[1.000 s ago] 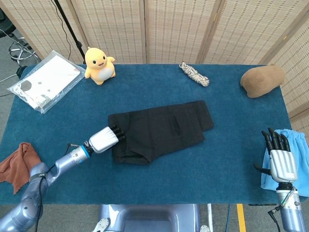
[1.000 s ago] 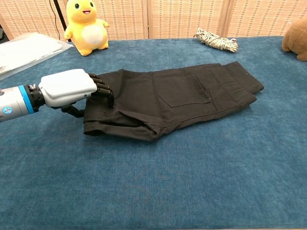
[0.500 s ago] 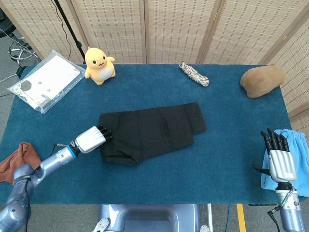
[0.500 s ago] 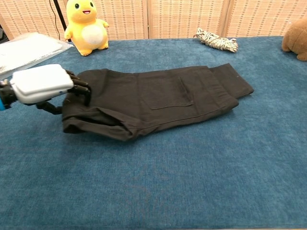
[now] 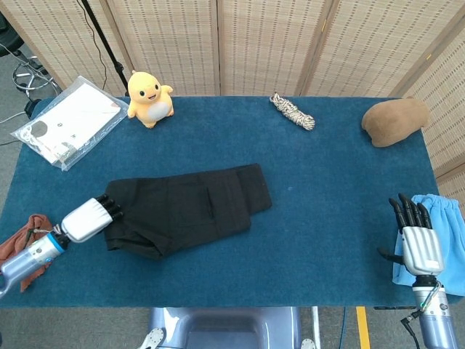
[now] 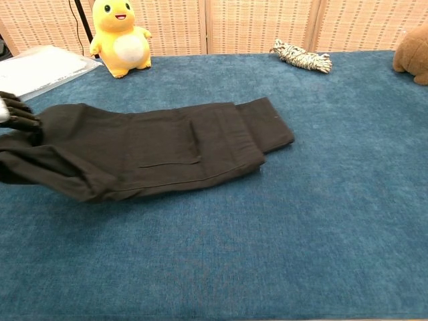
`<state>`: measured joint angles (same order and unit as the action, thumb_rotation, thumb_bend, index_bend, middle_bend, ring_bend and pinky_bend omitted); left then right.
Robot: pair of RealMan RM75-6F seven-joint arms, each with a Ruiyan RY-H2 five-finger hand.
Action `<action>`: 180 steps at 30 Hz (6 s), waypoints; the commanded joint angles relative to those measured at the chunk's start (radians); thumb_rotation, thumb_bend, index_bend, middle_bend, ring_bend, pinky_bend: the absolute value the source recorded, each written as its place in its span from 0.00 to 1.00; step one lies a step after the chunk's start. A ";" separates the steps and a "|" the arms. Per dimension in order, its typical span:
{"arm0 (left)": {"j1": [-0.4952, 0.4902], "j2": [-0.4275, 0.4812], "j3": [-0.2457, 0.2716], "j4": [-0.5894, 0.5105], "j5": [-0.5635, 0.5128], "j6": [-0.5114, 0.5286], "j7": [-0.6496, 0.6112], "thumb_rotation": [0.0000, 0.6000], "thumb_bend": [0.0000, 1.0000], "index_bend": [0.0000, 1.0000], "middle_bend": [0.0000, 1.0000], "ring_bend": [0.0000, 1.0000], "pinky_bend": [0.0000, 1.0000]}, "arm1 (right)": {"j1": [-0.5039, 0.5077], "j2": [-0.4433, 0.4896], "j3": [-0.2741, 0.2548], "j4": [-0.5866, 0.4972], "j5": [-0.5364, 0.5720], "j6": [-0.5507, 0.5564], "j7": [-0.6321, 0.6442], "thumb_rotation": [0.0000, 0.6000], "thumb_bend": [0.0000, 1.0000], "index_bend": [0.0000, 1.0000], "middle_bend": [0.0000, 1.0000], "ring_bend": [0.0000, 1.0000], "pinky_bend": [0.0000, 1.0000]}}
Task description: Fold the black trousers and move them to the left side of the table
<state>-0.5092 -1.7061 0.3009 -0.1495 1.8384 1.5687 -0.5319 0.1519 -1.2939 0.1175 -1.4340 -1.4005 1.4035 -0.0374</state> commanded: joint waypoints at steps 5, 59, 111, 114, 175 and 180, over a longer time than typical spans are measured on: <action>0.066 0.077 0.024 0.008 0.020 0.039 0.034 1.00 0.54 0.67 0.53 0.44 0.44 | 0.000 0.000 -0.002 -0.003 -0.002 -0.001 0.000 1.00 0.00 0.00 0.00 0.00 0.00; -0.574 -0.270 -0.108 -0.086 0.013 -0.247 0.272 1.00 0.54 0.67 0.53 0.45 0.45 | -0.002 0.033 0.020 -0.010 0.039 -0.023 0.071 1.00 0.00 0.00 0.00 0.00 0.00; -0.140 -0.071 -0.056 -0.105 -0.037 0.043 -0.118 1.00 0.20 0.37 0.26 0.25 0.33 | 0.003 0.013 0.008 -0.019 0.046 -0.041 0.028 1.00 0.00 0.00 0.00 0.00 0.00; -0.150 -0.097 -0.042 -0.093 -0.021 0.007 -0.116 1.00 0.20 0.37 0.28 0.26 0.33 | 0.002 0.012 0.009 -0.018 0.044 -0.036 0.028 1.00 0.00 0.00 0.00 0.00 0.00; -0.240 -0.189 -0.030 -0.090 0.002 -0.213 -0.029 0.87 0.04 0.01 0.00 0.00 0.06 | -0.006 0.034 0.024 -0.051 0.058 -0.021 0.037 1.00 0.00 0.00 0.00 0.00 0.00; -0.252 -0.196 -0.036 -0.095 -0.002 -0.219 -0.033 0.99 0.13 0.03 0.00 0.00 0.06 | -0.007 0.036 0.024 -0.054 0.058 -0.022 0.040 1.00 0.00 0.00 0.00 0.00 0.00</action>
<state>-0.7612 -1.9016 0.2646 -0.2447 1.8371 1.3499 -0.5644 0.1452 -1.2580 0.1414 -1.4878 -1.3427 1.3819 0.0026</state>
